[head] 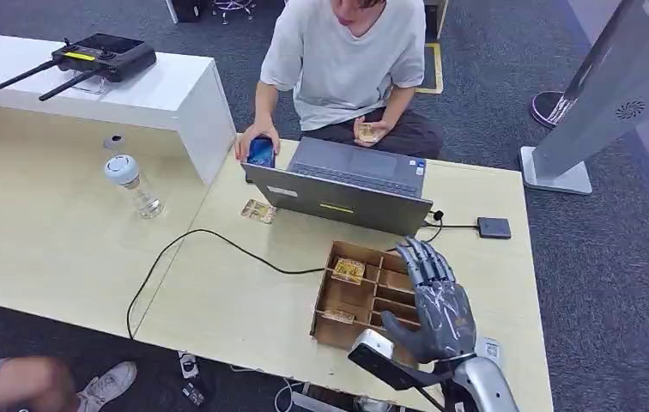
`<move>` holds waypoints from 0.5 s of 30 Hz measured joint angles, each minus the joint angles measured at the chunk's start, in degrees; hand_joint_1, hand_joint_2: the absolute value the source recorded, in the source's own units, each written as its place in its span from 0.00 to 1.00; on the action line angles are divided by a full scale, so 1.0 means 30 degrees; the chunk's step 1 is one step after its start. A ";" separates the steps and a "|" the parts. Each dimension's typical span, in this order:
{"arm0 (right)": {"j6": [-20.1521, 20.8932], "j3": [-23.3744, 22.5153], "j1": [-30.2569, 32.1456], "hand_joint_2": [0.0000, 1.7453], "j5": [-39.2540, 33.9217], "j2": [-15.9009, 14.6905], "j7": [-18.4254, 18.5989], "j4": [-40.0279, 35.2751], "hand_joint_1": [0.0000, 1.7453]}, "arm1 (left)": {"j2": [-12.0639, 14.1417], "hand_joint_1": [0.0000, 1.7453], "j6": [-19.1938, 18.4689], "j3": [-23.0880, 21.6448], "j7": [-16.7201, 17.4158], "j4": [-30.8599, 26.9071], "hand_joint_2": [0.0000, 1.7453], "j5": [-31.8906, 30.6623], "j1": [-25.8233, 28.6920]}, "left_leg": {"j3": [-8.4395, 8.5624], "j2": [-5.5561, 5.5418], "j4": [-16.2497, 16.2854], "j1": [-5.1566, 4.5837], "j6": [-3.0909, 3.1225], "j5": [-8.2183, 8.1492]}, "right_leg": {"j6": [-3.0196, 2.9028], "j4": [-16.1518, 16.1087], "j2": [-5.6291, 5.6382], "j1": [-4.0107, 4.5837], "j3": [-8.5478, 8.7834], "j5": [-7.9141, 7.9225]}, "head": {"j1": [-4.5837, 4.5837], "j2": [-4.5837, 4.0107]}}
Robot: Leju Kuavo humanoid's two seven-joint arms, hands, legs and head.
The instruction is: Pass the card to the sensor for recognition and then transmit it.
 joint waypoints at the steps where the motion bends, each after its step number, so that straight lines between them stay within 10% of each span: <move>1: -0.0007 0.0015 -0.0078 1.00 0.0125 0.0000 0.0088 0.0133 0.10 | 0.0000 0.00 -0.0007 -0.0030 0.0000 0.0000 0.00 0.0000 -0.0037 | 0.0000 0.0000 0.0000 0.0000 0.0000 0.0000 | 0.0000 0.0000 0.0000 0.0000 0.0000 0.0000 | -0.0007 0.0000; 15: -0.0262 0.0029 -0.0669 1.00 0.1370 0.0000 0.0831 0.1451 0.14 | 0.0000 0.00 -0.0073 -0.0255 -0.0007 0.0000 0.00 0.0000 -0.0165 | 0.0001 0.0001 0.0001 0.0000 0.0000 0.0001 | 0.0000 0.0000 0.0000 0.0000 -0.0001 0.0001 | -0.0007 0.0000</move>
